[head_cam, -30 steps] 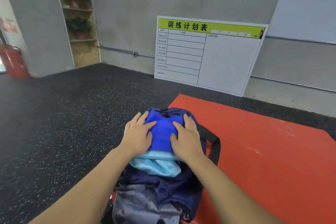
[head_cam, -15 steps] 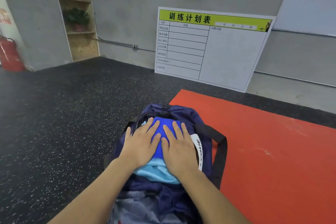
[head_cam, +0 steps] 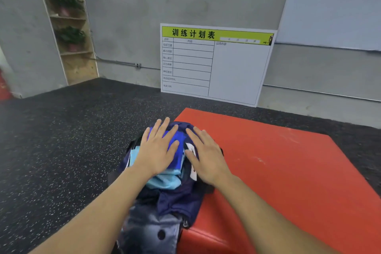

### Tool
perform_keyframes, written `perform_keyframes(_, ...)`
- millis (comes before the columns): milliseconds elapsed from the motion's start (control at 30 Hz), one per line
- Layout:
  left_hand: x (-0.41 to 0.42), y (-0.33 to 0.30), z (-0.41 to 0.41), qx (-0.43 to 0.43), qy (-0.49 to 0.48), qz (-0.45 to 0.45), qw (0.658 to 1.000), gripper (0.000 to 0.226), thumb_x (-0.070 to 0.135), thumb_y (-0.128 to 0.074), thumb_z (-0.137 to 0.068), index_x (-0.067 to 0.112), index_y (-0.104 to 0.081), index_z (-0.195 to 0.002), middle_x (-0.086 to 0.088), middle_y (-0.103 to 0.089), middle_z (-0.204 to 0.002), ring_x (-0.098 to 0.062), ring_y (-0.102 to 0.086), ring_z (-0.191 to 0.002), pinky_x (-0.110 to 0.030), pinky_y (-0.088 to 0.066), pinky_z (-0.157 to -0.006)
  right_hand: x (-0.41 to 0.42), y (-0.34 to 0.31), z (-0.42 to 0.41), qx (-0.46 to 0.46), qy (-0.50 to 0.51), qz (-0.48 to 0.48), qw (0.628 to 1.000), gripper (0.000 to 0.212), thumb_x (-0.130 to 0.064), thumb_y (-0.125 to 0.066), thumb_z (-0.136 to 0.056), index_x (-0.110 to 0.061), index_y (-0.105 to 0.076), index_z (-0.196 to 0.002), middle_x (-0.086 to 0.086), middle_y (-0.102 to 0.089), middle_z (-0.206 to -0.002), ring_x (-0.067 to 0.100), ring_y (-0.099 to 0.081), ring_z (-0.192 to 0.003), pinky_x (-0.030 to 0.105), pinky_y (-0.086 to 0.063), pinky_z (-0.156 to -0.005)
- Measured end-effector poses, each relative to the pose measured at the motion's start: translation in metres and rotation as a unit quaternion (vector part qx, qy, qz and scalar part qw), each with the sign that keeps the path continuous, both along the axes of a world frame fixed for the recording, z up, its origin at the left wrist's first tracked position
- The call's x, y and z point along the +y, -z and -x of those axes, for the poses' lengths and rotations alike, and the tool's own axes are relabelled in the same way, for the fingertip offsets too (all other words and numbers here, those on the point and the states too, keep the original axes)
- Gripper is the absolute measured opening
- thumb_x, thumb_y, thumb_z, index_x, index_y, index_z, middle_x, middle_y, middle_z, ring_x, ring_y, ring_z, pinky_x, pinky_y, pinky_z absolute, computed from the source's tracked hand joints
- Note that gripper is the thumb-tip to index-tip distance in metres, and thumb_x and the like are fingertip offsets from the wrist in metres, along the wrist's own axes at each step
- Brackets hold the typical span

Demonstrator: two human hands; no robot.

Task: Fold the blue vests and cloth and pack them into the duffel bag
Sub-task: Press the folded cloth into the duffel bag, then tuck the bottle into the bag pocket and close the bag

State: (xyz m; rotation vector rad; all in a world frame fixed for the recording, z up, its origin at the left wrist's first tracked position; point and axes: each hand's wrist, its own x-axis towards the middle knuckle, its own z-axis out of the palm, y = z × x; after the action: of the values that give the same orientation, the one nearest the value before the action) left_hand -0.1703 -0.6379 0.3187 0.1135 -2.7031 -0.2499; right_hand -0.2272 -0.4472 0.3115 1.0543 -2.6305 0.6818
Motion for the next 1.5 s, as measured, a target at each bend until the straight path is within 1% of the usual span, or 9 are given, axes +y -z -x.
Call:
perform_keyframes(133,0.064,-0.031,-0.013,0.002,0.062,-0.005,0.998,0.08,0.062,-0.002,-0.089,0.032,-0.025,-0.159,0.007,-0.013,-0.168,-0.016,-0.005,-0.156,-0.044,-0.004,-0.125,0.076,-0.022,-0.017,0.006,0.033,0.006,0.999,0.064,-0.049,-0.042,-0.101,-0.035,-0.022,-0.161,-0.002,-0.02,-0.169,0.025,-0.016,-0.156,0.048,-0.024,-0.124)
perform_keyframes(400,0.225,-0.068,-0.032,0.018,0.165,-0.017,0.986,0.084,0.062,0.0,-0.085,0.03,-0.023,-0.16,0.009,-0.016,-0.168,-0.013,-0.009,-0.155,-0.042,-0.005,-0.125,0.245,-0.057,-0.07,0.037,0.121,0.021,0.992,0.062,-0.049,-0.042,-0.101,-0.034,-0.029,-0.159,-0.003,-0.023,-0.168,0.022,-0.019,-0.155,0.046,-0.024,-0.124)
perform_keyframes(500,0.293,-0.074,-0.039,0.023,0.22,-0.022,0.975,0.083,0.063,-0.002,-0.086,0.031,-0.022,-0.16,0.01,-0.016,-0.168,-0.012,-0.009,-0.155,-0.041,-0.005,-0.125,0.311,-0.063,-0.093,0.054,0.165,0.023,0.984,0.06,-0.045,-0.047,-0.103,-0.032,-0.03,-0.159,-0.002,-0.023,-0.168,0.022,-0.019,-0.155,0.042,-0.022,-0.125)
perform_keyframes(633,0.385,-0.073,-0.052,0.021,0.294,-0.01,0.955,0.08,0.062,-0.002,-0.088,0.031,-0.02,-0.16,0.01,-0.015,-0.168,-0.011,-0.007,-0.155,-0.043,-0.006,-0.126,0.399,-0.059,-0.129,0.063,0.228,0.027,0.971,0.059,-0.049,-0.045,-0.102,-0.03,-0.034,-0.158,0.0,-0.028,-0.166,0.025,-0.025,-0.153,0.042,-0.024,-0.124)
perform_keyframes(767,0.476,-0.06,-0.069,0.005,0.362,-0.002,0.932,0.076,0.061,-0.005,-0.092,0.032,-0.018,-0.161,0.011,-0.014,-0.168,-0.01,-0.005,-0.155,-0.044,-0.005,-0.126,0.484,-0.043,-0.173,0.053,0.298,0.026,0.953,0.057,-0.044,-0.048,-0.105,-0.031,-0.033,-0.158,-0.003,-0.024,-0.167,0.022,-0.02,-0.155,0.038,-0.02,-0.126)
perform_keyframes(900,0.561,-0.039,-0.097,-0.016,0.431,0.005,0.902,0.061,0.05,-0.023,-0.104,0.029,-0.019,-0.161,0.009,-0.014,-0.168,-0.012,-0.006,-0.155,-0.044,-0.004,-0.126,0.561,-0.013,-0.22,0.039,0.354,0.028,0.934,0.056,-0.046,-0.045,-0.106,-0.031,-0.032,-0.158,-0.003,-0.024,-0.167,0.022,-0.019,-0.155,0.041,-0.022,-0.126)
perform_keyframes(1133,0.681,0.03,-0.166,-0.083,0.527,0.028,0.845,0.057,0.045,-0.027,-0.108,0.028,-0.016,-0.161,0.009,-0.012,-0.168,-0.011,-0.003,-0.155,-0.043,-0.001,-0.126,0.661,0.069,-0.32,-0.01,0.454,0.052,0.89,0.057,-0.049,-0.044,-0.106,-0.032,-0.03,-0.159,-0.005,-0.024,-0.167,0.021,-0.019,-0.155,0.046,-0.025,-0.124)
perform_keyframes(1333,0.742,0.116,-0.229,-0.19,0.571,0.053,0.797,0.058,0.046,-0.024,-0.108,0.029,-0.011,-0.162,0.01,-0.007,-0.169,-0.011,0.0,-0.155,-0.044,0.002,-0.126,0.705,0.176,-0.421,-0.098,0.524,0.069,0.844,0.058,-0.048,-0.043,-0.105,-0.031,-0.03,-0.159,-0.004,-0.024,-0.167,0.022,-0.02,-0.155,0.048,-0.027,-0.124)
perform_keyframes(1500,0.765,0.194,-0.284,-0.286,0.579,0.082,0.759,0.059,0.047,-0.024,-0.108,0.03,-0.009,-0.162,0.012,-0.005,-0.169,-0.009,0.001,-0.155,-0.046,0.0,-0.126,0.71,0.269,-0.503,-0.192,0.573,0.085,0.792,0.057,-0.046,-0.045,-0.105,-0.032,-0.03,-0.159,-0.004,-0.023,-0.168,0.021,-0.02,-0.155,0.047,-0.024,-0.125)
